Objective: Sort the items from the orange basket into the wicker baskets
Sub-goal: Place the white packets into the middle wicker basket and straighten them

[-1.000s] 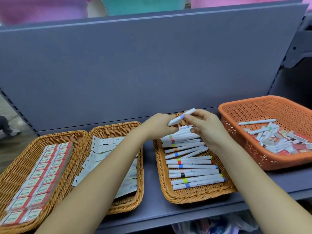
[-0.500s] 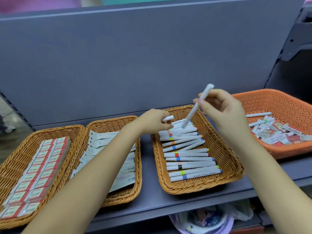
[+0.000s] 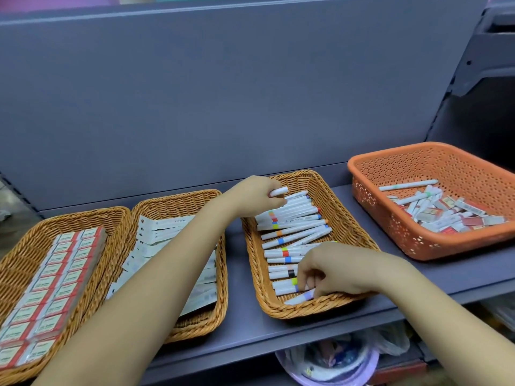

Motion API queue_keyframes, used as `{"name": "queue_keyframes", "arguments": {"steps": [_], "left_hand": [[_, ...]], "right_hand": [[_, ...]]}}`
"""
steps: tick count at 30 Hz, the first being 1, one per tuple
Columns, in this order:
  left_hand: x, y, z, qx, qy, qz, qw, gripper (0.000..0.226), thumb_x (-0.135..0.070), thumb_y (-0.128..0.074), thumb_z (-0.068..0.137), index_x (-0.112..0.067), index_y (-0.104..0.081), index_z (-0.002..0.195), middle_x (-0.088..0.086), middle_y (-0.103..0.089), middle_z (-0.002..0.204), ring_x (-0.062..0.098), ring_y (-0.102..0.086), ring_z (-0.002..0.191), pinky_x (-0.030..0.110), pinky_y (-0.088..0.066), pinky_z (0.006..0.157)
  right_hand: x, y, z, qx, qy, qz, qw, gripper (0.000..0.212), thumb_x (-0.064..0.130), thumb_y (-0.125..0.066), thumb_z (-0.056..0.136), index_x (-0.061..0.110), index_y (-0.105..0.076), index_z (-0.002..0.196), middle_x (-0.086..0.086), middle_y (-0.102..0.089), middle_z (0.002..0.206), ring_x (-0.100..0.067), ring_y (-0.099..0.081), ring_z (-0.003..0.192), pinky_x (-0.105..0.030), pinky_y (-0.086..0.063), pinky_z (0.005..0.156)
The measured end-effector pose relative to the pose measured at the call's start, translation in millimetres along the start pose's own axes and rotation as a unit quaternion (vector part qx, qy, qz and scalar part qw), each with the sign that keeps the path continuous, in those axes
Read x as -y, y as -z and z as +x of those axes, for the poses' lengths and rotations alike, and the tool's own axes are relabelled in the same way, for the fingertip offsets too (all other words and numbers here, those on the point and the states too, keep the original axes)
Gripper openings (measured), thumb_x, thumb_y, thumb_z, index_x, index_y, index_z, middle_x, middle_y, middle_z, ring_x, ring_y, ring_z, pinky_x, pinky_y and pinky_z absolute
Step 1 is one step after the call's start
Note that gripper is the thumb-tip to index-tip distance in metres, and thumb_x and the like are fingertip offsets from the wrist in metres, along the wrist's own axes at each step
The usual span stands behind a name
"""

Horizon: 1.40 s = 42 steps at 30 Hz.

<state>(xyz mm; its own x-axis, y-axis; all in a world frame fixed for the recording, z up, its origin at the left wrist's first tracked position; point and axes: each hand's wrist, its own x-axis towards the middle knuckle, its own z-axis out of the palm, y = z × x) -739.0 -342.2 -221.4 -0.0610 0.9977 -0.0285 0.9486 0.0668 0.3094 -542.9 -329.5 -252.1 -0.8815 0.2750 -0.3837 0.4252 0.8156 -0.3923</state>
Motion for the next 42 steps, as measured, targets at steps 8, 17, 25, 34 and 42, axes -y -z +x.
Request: {"name": "queue_keyframes", "arguments": {"steps": [8, 17, 25, 34, 42], "left_hand": [[-8, 2, 1, -0.005, -0.018, 0.024, 1.0, 0.026, -0.029, -0.052, 0.095, -0.017, -0.047, 0.072, -0.006, -0.042, 0.066, 0.011, -0.038, 0.061, 0.024, -0.028, 0.054], [-23, 2, -2, -0.008, -0.047, 0.004, 0.999, 0.022, -0.026, -0.051, 0.094, -0.02, -0.049, 0.073, -0.006, -0.045, 0.065, 0.009, -0.039, 0.059, 0.028, -0.032, 0.057], [-15, 5, -6, -0.008, -0.013, 0.027, 1.0, 0.021, -0.03, -0.05, 0.097, -0.019, -0.047, 0.079, -0.006, -0.044, 0.067, 0.008, -0.038, 0.057, 0.022, -0.028, 0.052], [-19, 3, -3, -0.026, -0.025, -0.02, 0.999, 0.022, -0.03, -0.051, 0.096, -0.012, -0.053, 0.083, -0.002, -0.049, 0.07, 0.011, -0.042, 0.06, 0.028, -0.035, 0.058], [-6, 5, -7, -0.005, -0.012, -0.076, 0.997, 0.014, -0.026, -0.054, 0.095, -0.013, -0.058, 0.096, -0.005, -0.06, 0.075, 0.003, -0.057, 0.06, 0.017, -0.046, 0.06]], "right_hand": [[-17, 34, 3, -0.299, -0.014, 0.234, 0.925, 0.003, 0.021, -0.064, 0.088, 0.022, -0.067, 0.089, 0.01, -0.064, 0.08, -0.008, -0.063, 0.075, -0.014, -0.051, 0.068], [-14, 44, 29, -0.421, -0.017, 0.345, 0.839, 0.008, 0.017, -0.066, 0.086, 0.013, -0.064, 0.092, 0.001, -0.062, 0.076, -0.003, -0.057, 0.06, -0.015, -0.045, 0.051], [-33, 52, 13, -0.418, -0.014, 0.47, 0.777, 0.006, 0.011, -0.061, 0.089, 0.01, -0.064, 0.094, -0.002, -0.061, 0.078, -0.009, -0.059, 0.071, -0.015, -0.049, 0.056], [-16, 38, 32, -0.353, 0.016, 0.61, 0.709, 0.01, 0.009, -0.06, 0.09, 0.015, -0.067, 0.089, 0.01, -0.068, 0.076, -0.004, -0.063, 0.075, -0.02, -0.044, 0.066], [-16, 58, 11, -0.44, 0.063, 0.579, 0.683, 0.011, 0.002, -0.057, 0.09, 0.011, -0.064, 0.091, -0.006, -0.07, 0.096, -0.012, -0.069, 0.089, -0.017, -0.054, 0.074]]}}
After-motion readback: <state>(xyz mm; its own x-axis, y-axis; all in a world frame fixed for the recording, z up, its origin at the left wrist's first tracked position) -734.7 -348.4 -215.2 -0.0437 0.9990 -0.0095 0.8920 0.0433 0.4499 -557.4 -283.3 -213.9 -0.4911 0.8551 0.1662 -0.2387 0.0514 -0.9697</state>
